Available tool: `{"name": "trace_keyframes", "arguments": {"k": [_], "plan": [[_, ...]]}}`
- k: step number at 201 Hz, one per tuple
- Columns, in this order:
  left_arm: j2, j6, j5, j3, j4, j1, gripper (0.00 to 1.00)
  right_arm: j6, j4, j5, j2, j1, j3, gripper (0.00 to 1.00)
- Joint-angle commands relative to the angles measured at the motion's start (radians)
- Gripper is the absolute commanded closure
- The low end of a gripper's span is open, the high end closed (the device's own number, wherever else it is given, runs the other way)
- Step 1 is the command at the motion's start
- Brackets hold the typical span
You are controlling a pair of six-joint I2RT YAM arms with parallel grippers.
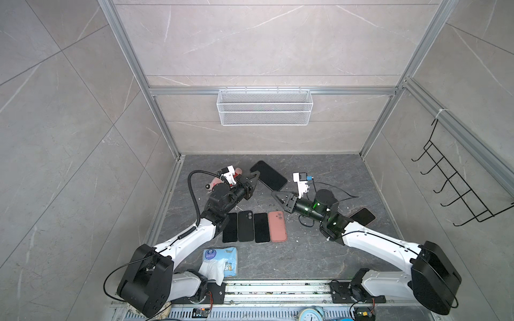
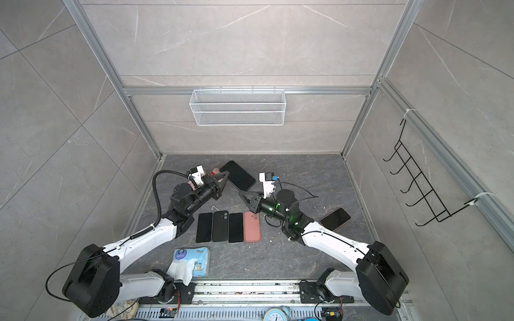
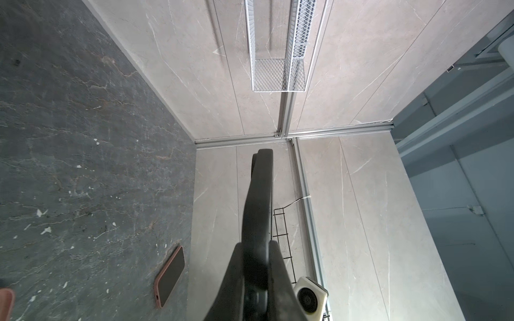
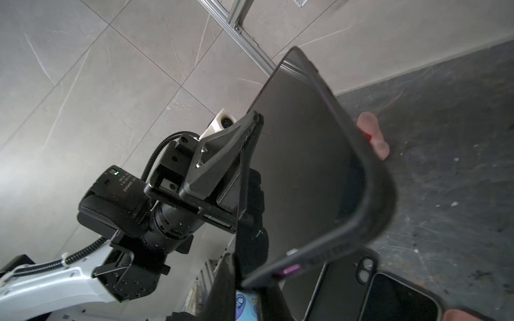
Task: Take the phone out of the phone case
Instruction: Remove the phone case from the phone.
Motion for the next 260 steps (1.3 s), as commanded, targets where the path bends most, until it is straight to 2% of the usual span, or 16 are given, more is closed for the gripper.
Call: {"name": "trace_keyframes", "arguments": {"k": [1, 52, 104, 125, 150, 172, 198, 220, 240, 260], "plan": [[-0.004, -0.005, 0.109, 0.061, 0.016, -0.032, 1.00, -0.264, -0.231, 0.159, -0.005, -0.005, 0.055, 1.00], [0.023, -0.066, 0.117, 0.080, 0.032, -0.034, 1.00, -0.409, -0.296, 0.225, 0.012, -0.004, 0.104, 1.00], [0.044, -0.085, 0.134, 0.100, 0.053, -0.033, 1.00, -0.402, -0.249, 0.301, 0.019, -0.004, 0.067, 1.00], [0.025, -0.066, 0.140, 0.085, 0.040, -0.014, 1.00, -0.394, -0.226, 0.271, -0.017, -0.005, 0.035, 1.00], [-0.008, -0.025, 0.220, 0.089, -0.005, 0.055, 1.00, -0.439, -0.357, 0.184, -0.095, -0.005, 0.013, 0.73], [-0.040, 0.118, 0.347, 0.157, -0.161, 0.123, 1.00, -0.485, -0.504, 0.131, -0.186, -0.005, -0.008, 0.55], [-0.011, 0.453, 0.589, 0.330, -0.412, 0.152, 1.00, -0.576, -0.680, 0.090, -0.278, -0.009, 0.027, 0.42], [0.023, 0.702, 0.766, 0.432, -0.567, 0.151, 1.00, -0.671, -0.814, 0.017, -0.283, -0.009, 0.108, 0.40], [0.034, 0.943, 0.834, 0.507, -0.761, 0.148, 1.00, -0.742, -0.893, -0.039, -0.250, -0.008, 0.180, 0.40], [0.016, 1.079, 0.896, 0.505, -0.784, 0.148, 1.00, -0.811, -0.900, -0.127, -0.217, -0.009, 0.213, 0.41]]}}
